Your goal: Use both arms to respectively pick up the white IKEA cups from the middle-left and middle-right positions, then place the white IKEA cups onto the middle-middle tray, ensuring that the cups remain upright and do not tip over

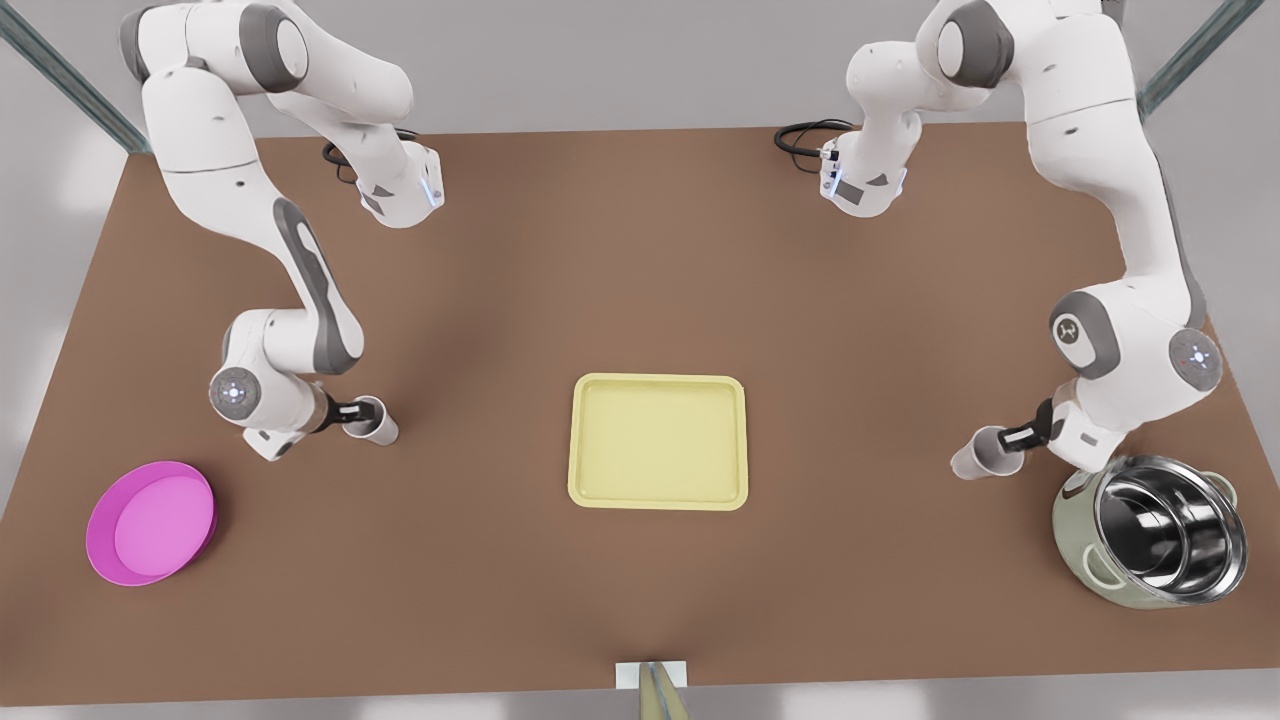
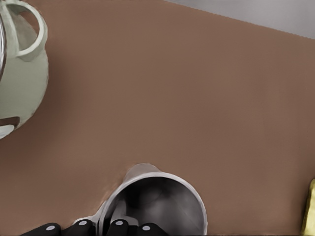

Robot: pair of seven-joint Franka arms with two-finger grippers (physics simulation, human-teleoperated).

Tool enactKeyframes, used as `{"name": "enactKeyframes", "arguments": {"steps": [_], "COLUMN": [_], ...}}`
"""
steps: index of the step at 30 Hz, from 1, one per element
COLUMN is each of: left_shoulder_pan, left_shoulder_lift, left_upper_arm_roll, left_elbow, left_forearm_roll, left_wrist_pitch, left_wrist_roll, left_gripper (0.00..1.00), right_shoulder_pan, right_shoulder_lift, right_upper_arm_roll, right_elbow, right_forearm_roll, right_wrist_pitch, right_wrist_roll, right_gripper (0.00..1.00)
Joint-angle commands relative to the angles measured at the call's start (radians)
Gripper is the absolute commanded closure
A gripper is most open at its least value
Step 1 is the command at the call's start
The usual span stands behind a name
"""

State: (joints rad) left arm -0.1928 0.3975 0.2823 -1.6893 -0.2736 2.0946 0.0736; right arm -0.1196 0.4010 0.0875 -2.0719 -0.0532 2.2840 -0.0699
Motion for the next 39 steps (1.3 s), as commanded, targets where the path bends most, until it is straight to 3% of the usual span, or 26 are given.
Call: {"name": "enactKeyframes", "arguments": {"steps": [1, 3, 6, 9, 13, 21, 28, 29, 31, 35, 39], "left_shoulder_pan": [-0.069, -0.154, -0.263, -0.349, -0.396, -0.442, -0.448, -0.448, -0.45, -0.448, -0.456], "left_shoulder_lift": [0.003, 0.029, 0.115, 0.153, 0.196, 0.273, 0.313, 0.317, 0.325, 0.325, 0.32], "left_upper_arm_roll": [-0.025, -0.032, -0.032, -0.052, -0.089, -0.141, -0.147, -0.147, -0.147, -0.147, -0.147], "left_elbow": [0.014, 0.049, 0.123, 0.125, 0.125, 0.115, 0.114, 0.114, 0.115, 0.115, 0.115], "left_forearm_roll": [-0.024, -0.024, -0.021, -0.015, -0.026, -0.022, -0.022, -0.022, -0.019, -0.019, -0.022], "left_wrist_pitch": [-0.047, -0.034, -0.012, 0.094, 0.222, 0.424, 0.427, 0.427, 0.427, 0.427, 0.426], "left_wrist_roll": [-0.149, -0.241, -0.458, -0.686, -0.864, -0.966, -0.965, -0.965, -0.965, -0.965, -0.966], "left_gripper": [0.79, 0.79, 0.79, 0.79, 0.79, 0.79, 0.79, 0.76, 0.55, 0.01, 0.0], "right_shoulder_pan": [0.0, 0.002, 0.011, 0.012, 0.143, 0.554, 0.643, 0.66, 0.675, 0.693, 0.693], "right_shoulder_lift": [0.007, 0.012, 0.012, 0.025, 0.036, 0.101, 0.211, 0.228, 0.249, 0.268, 0.285], "right_upper_arm_roll": [0.0, 0.0, 0.008, 0.011, 0.011, 0.009, 0.009, 0.009, 0.009, 0.009, 0.009], "right_elbow": [0.004, 0.015, 0.029, 0.053, 0.159, 0.342, 0.486, 0.503, 0.504, 0.498, 0.495], "right_forearm_roll": [-0.002, -0.002, -0.002, 0.015, 0.053, 0.07, 0.059, 0.061, 0.059, 0.061, 0.056], "right_wrist_pitch": [0.046, 0.046, 0.051, 0.052, 0.043, 0.094, 0.094, 0.094, 0.094, 0.092, 0.094], "right_wrist_roll": [-0.013, -0.013, -0.011, -0.008, 0.081, 0.627, 0.699, 0.697, 0.697, 0.697, 0.696], "right_gripper": [0.32, 0.53, 0.69, 0.79, 0.79, 0.79, 0.79, 0.79, 0.79, 0.79, 0.79]}}
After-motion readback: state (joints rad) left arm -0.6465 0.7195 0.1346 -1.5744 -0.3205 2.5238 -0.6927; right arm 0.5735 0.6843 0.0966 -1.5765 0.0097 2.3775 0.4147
